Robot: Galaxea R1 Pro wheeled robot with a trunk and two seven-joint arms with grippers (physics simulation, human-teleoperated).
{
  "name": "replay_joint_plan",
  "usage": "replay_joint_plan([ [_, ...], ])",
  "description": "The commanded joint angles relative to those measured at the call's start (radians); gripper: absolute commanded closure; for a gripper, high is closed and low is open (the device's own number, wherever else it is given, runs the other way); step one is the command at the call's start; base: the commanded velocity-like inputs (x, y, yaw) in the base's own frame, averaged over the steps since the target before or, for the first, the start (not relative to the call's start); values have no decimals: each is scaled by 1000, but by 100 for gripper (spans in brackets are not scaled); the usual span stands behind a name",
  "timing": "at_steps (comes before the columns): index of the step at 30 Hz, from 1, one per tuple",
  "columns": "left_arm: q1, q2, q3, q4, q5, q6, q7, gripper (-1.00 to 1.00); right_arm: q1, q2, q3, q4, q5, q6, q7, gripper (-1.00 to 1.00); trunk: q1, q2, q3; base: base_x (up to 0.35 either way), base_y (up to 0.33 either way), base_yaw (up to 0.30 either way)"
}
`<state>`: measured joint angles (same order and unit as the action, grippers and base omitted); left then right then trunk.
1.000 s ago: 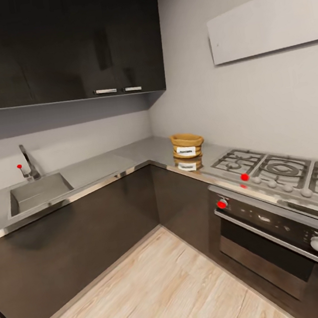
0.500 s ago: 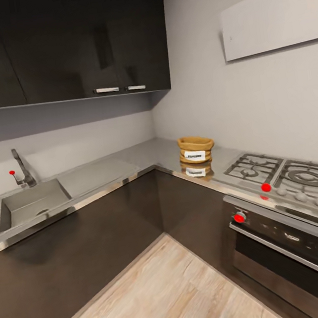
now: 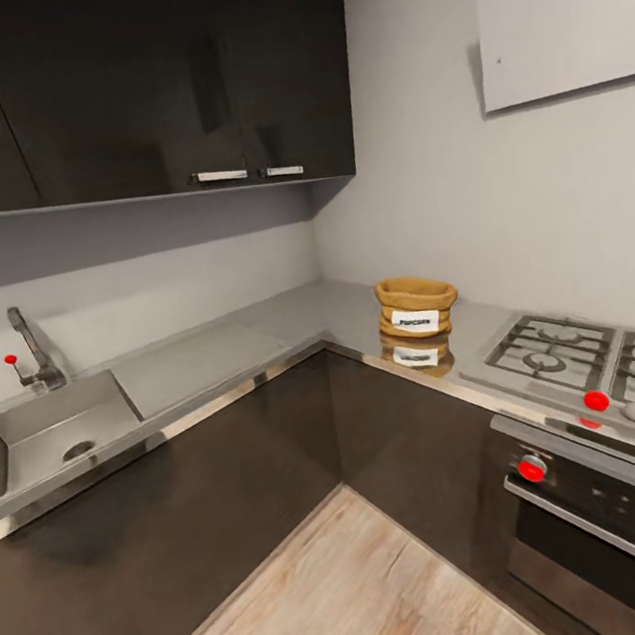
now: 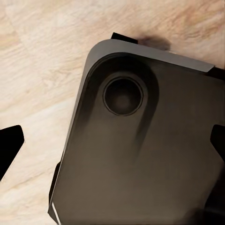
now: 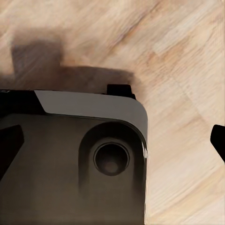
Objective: In the kitchen, take the popcorn bag from the countertop, put it into the microwave, and heat it until the popcorn is cooked so the cooked popcorn ends up inside the bag.
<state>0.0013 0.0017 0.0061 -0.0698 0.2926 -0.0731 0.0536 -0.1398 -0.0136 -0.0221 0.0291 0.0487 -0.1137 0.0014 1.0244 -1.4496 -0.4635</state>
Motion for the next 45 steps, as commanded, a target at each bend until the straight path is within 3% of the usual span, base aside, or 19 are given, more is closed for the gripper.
replay_joint_plan([
  [1,0,0,0,-1,3,-1,2,-100,-1,0,-3,3,5,-6,0,-100,1,0,-1,319,158,0],
  [11,0,0,0,-1,3,-1,3,-100,-1,0,-3,3,5,-4,0,-100,1,0,-1,319,161,-13],
  [23,0,0,2,-2,3,-5,3,-100,-1,0,-2,3,5,-1,0,-100,1,0,-1,292,178,-224],
  [45,0,-3,2,-4,6,-7,7,-100,-1,0,-4,3,5,0,0,-100,1,0,-1,15,12,-243],
])
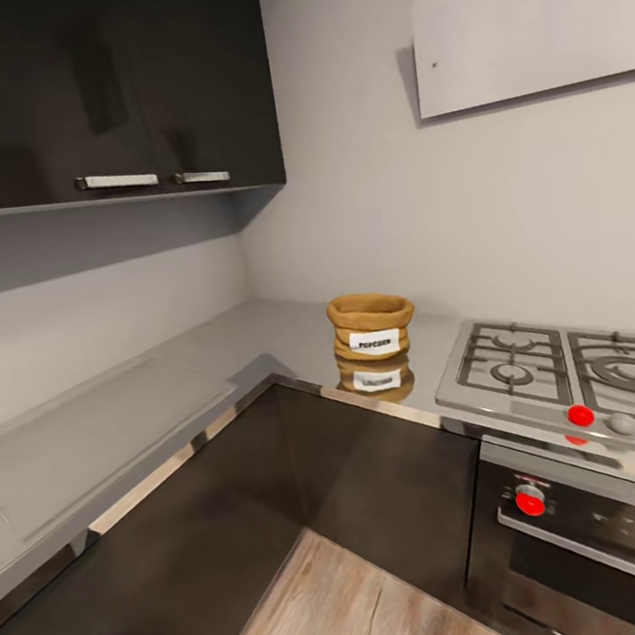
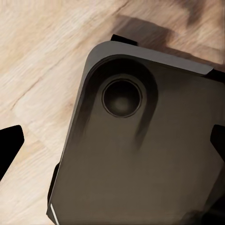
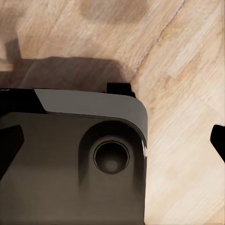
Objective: In the kitchen, take the popcorn bag from the countertop, put it into the microwave, and heat it until the popcorn is cooked so the cooked popcorn ends up inside the bag.
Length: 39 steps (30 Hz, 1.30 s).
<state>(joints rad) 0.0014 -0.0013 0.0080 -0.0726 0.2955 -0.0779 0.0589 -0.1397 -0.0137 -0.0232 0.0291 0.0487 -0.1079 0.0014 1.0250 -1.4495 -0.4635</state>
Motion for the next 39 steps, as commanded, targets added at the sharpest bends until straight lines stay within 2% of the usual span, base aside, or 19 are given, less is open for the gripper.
replay_joint_plan([
  [1,0,0,0,-1,4,-2,2,-100,-1,0,-3,3,5,-6,0,-100,0,-1,-1,0,0,-241],
  [9,0,3,0,-1,1,-2,-2,-100,-1,0,-1,3,5,-4,1,-100,0,-1,-1,89,43,-219],
  [30,0,2,0,0,1,0,-1,-100,-1,-2,-1,3,7,-15,1,-100,0,-1,-1,296,148,-7],
  [39,0,0,0,0,3,-4,4,-100,-1,0,-1,3,3,-12,1,-100,0,-1,5,38,11,-123],
])
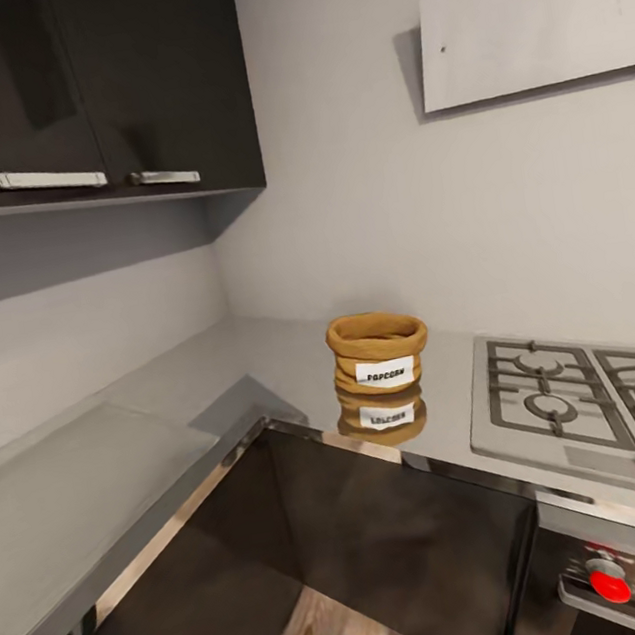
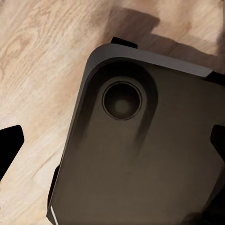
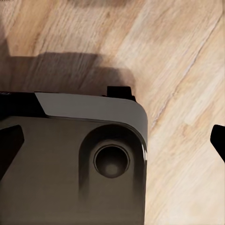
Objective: In the kitchen, take the popcorn bag from the countertop, put it into the microwave, and heat it until the popcorn is cooked so the cooked popcorn ends up inside the bag.
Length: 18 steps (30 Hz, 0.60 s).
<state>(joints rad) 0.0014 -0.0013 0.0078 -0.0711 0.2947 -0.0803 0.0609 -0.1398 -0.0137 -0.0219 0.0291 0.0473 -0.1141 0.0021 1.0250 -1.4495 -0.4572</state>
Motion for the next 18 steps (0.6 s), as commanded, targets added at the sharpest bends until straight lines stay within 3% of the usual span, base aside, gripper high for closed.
replay_joint_plan([
  [1,0,0,0,-1,4,-2,4,-100,-1,0,-3,3,5,-6,0,-100,0,0,0,2,0,-175],
  [10,0,-1,0,-1,3,-5,6,-100,-1,-1,-3,3,6,-2,1,-100,0,0,9,0,0,-169],
  [18,0,-2,0,-1,4,-6,8,-100,-1,-1,-3,3,7,-1,1,-100,0,0,9,-74,0,-20],
])
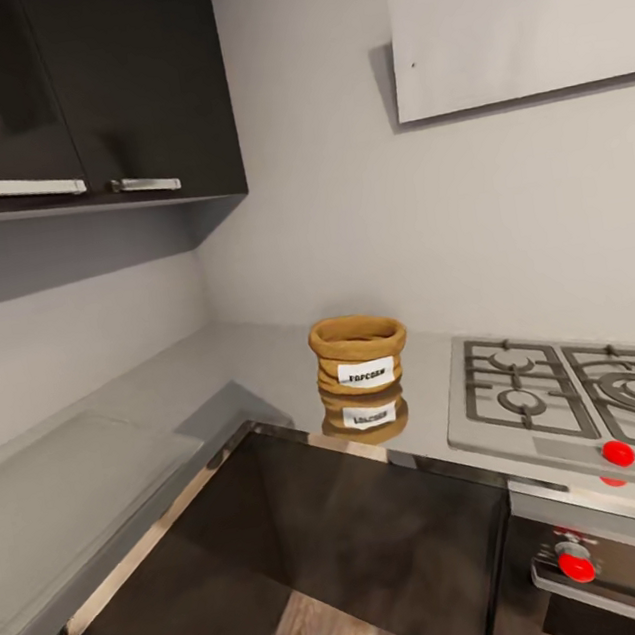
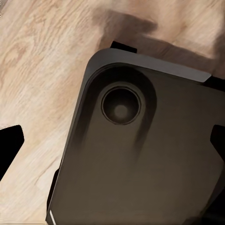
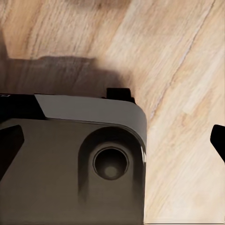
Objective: In the kitchen, take the popcorn bag from the countertop, put it into the microwave, and heat it until the popcorn is cooked so the cooked popcorn ends up inside the bag.
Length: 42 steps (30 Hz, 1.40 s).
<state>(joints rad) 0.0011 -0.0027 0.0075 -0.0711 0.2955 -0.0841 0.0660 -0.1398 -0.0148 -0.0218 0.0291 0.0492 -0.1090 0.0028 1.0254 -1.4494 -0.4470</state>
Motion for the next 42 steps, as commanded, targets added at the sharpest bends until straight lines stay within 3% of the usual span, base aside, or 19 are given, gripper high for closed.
replay_joint_plan([
  [1,0,0,0,-1,4,-2,3,-100,-1,0,-3,3,5,-6,0,-100,0,-1,-1,-271,0,-1],
  [8,0,0,0,-1,4,-2,3,-100,-1,-1,-2,3,6,-7,0,-100,0,-1,-1,-262,0,0],
  [17,0,-2,1,-2,7,-3,10,-100,-1,-1,-1,3,6,-10,-1,-100,0,-1,-1,-20,0,0],
  [20,0,-2,1,-1,80,-5,43,-100,-1,-1,-2,3,6,-12,-1,-100,0,-1,-1,0,0,0],
  [22,0,-4,0,-1,101,-6,77,-100,-1,-2,-2,3,6,-12,-1,-100,0,-1,-1,0,0,0],
  [42,0,-14,-3,1,108,-6,96,-100,-1,3,-6,3,2,3,8,-100,-77,139,62,0,0,0],
])
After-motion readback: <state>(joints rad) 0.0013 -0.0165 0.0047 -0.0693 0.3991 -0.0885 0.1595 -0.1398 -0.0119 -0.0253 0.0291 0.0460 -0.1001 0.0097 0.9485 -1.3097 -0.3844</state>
